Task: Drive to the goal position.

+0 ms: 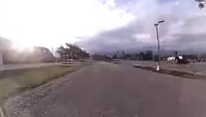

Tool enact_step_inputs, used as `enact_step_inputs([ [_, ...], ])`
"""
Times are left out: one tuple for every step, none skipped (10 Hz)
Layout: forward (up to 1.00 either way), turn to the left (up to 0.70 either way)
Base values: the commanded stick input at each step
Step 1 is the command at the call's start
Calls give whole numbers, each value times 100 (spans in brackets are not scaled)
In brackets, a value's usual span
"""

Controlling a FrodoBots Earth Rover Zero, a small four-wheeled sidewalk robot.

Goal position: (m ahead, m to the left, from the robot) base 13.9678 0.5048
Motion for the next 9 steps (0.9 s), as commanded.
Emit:
enact_step_inputs([
  [70, 0],
  [70, 0],
  [70, 0],
  [70, 0],
  [70, 0],
  [70, 0],
  [70, 0],
  [70, 0],
  [70, 0],
])
